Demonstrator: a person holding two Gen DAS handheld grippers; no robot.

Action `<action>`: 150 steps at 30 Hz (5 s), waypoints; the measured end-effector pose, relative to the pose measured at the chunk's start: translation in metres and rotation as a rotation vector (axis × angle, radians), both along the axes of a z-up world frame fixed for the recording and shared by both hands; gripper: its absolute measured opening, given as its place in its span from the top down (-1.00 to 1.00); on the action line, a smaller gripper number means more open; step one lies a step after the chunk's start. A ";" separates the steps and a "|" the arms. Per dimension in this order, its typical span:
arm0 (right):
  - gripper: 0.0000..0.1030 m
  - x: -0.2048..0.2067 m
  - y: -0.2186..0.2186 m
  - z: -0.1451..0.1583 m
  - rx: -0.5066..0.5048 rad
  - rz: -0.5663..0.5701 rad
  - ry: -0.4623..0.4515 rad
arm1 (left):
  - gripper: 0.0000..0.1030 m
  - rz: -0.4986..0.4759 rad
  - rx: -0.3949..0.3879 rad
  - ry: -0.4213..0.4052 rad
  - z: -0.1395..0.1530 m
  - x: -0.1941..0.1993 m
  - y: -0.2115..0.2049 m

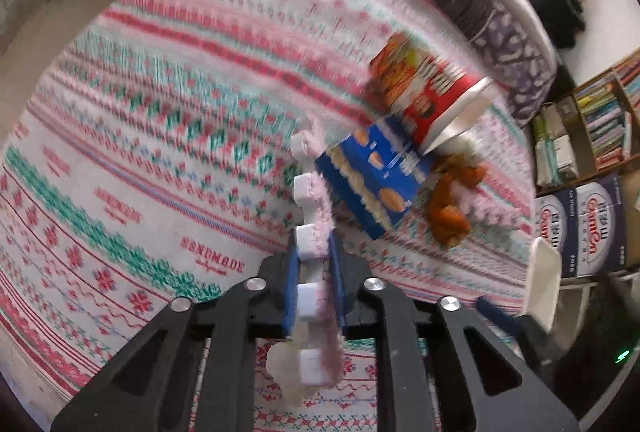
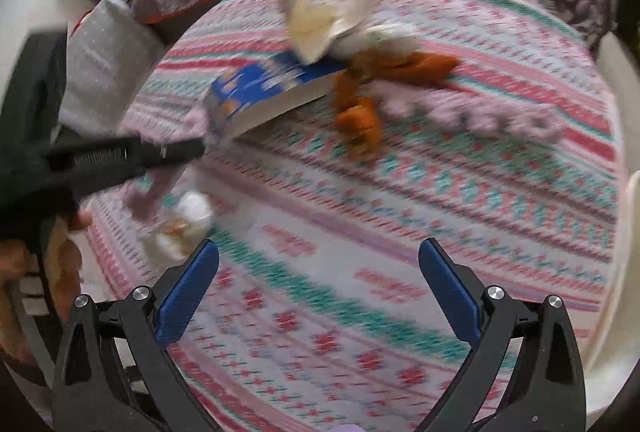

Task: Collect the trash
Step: 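Grasp the white tissue ball with the right gripper while the left gripper holds the strip, then lift the tissue ball with the right gripper while the left gripper lifts the pink strip, then carry the tissue ball and pink strip over the bin and open both grippers, then grasp the blue biscuit box with the left gripper while the right grasps another pink strip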

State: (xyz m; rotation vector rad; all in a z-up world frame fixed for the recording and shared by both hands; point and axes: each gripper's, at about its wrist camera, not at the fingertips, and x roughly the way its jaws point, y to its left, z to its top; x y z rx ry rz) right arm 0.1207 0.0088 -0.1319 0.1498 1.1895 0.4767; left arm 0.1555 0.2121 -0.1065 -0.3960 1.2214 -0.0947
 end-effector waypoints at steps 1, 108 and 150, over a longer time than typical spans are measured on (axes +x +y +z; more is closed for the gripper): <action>-0.86 -0.003 0.007 0.000 0.002 0.017 -0.008 | 0.76 -0.004 -0.010 -0.010 0.006 -0.002 0.002; -0.42 -0.057 -0.337 0.084 -0.111 -0.778 -0.241 | 0.75 -0.552 0.124 -0.453 0.064 -0.054 -0.330; -0.86 -0.048 -0.335 0.076 -0.120 -0.806 -0.191 | -0.59 -0.518 0.295 -0.289 0.031 -0.023 -0.315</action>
